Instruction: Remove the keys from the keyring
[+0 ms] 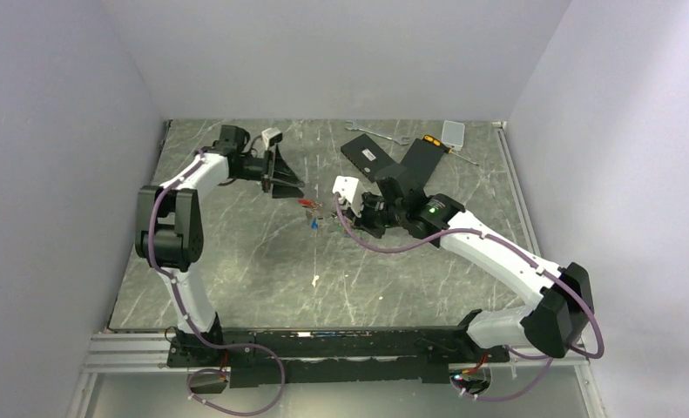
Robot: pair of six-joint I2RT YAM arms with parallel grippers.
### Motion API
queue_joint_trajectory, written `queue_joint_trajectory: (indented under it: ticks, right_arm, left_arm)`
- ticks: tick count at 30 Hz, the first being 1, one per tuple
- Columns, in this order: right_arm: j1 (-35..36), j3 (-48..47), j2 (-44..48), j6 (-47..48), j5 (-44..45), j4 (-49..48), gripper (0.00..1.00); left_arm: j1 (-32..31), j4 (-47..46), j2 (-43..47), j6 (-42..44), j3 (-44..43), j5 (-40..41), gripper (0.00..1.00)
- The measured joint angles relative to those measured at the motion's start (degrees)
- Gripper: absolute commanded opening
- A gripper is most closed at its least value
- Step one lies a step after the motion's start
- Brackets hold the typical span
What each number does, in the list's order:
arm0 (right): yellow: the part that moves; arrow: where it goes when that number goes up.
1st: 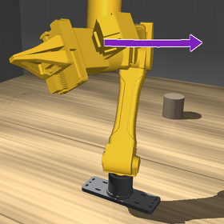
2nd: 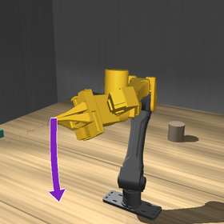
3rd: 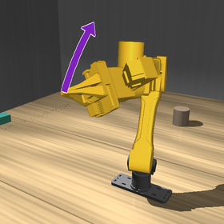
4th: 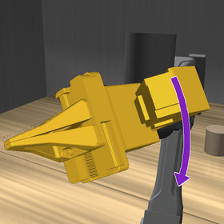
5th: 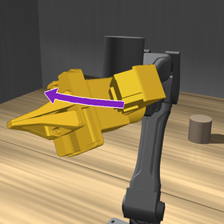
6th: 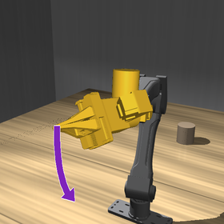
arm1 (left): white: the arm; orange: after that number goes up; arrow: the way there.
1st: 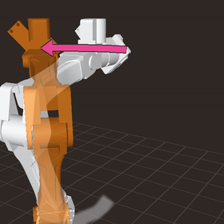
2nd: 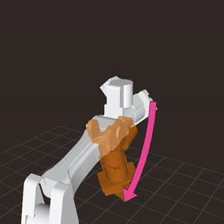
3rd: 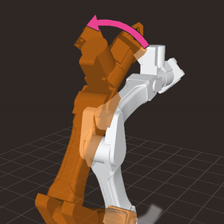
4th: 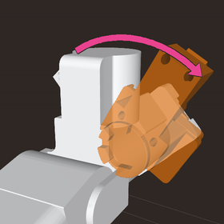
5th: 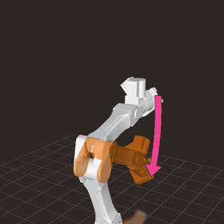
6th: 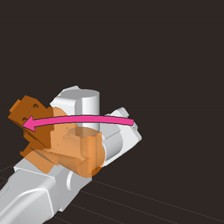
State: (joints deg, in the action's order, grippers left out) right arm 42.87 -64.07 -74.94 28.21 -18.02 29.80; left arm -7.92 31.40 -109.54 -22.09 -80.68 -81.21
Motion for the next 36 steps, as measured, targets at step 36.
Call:
queue_joint_trajectory:
  ticks: [36]
  right_arm:
    - [-10.54,2.16,-11.06,-29.14,-15.67,-12.48,0.0]
  left_arm:
    - [-10.23,-19.54,20.06,23.23,18.99,20.9,0.61]
